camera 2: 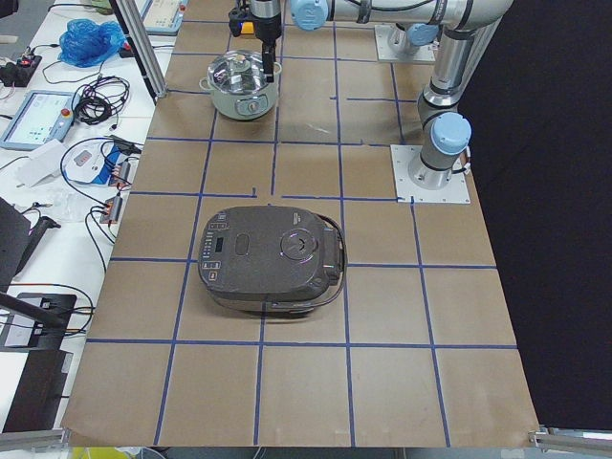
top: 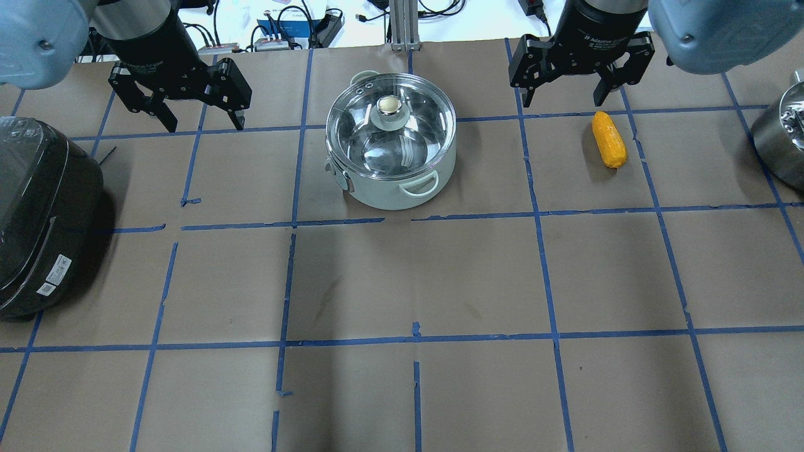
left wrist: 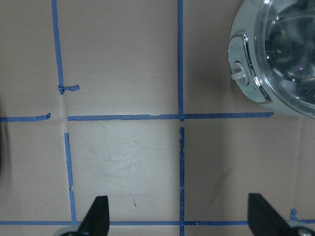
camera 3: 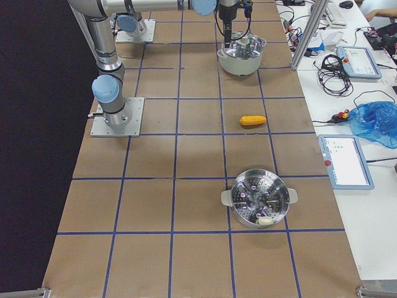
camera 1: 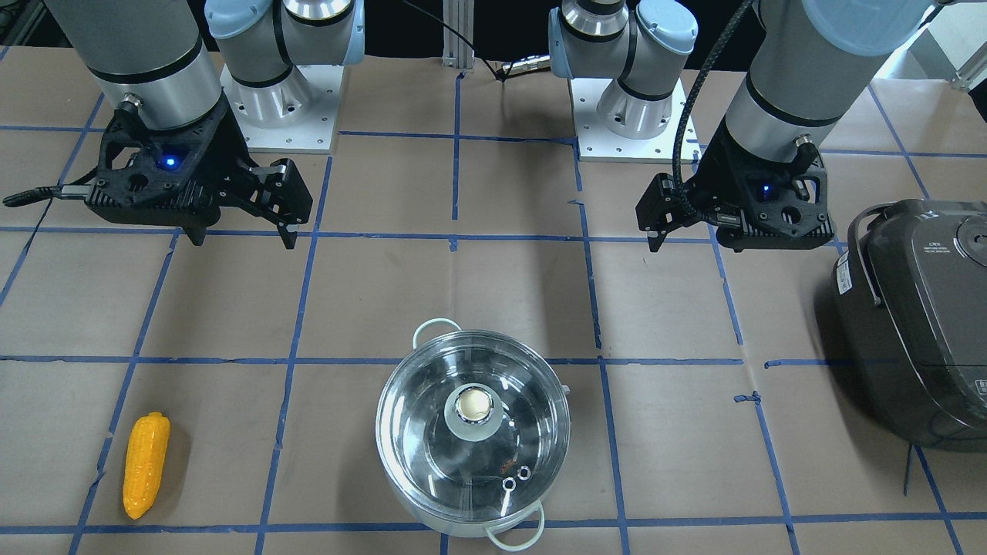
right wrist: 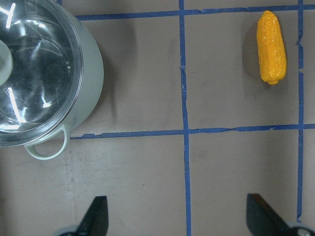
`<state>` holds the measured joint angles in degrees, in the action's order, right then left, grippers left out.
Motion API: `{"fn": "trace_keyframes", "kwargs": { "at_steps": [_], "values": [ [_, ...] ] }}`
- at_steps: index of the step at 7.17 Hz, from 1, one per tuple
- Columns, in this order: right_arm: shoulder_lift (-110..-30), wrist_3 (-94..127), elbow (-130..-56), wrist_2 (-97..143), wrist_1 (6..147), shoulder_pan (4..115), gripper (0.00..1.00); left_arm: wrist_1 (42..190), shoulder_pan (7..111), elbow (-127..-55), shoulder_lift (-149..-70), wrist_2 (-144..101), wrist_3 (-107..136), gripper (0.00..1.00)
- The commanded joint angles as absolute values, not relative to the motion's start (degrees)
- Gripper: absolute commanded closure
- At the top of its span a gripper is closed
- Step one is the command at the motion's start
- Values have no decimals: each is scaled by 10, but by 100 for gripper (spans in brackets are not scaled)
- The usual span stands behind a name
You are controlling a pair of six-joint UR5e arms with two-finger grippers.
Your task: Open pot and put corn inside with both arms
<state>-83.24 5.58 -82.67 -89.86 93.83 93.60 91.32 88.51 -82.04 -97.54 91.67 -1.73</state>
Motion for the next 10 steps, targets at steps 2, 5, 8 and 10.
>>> {"fn": "trace_keyframes", "kwargs": {
  "at_steps": [2, 5, 8, 10],
  "values": [
    [-832, 51, -827, -895, 939, 938, 1, 913, 885, -821, -976, 917, -18, 0],
    [-838, 47, -829, -901, 937, 933, 0, 912, 885, -820, -979, 918, -17, 0],
    [-834, 47, -829, -902, 933, 930, 0, 861, 924, -800, -1018, 916, 17, 0],
    [-831, 47, -828, -900, 939, 930, 0, 833, 1014, -720, -1116, 917, 77, 0]
  ]
}}
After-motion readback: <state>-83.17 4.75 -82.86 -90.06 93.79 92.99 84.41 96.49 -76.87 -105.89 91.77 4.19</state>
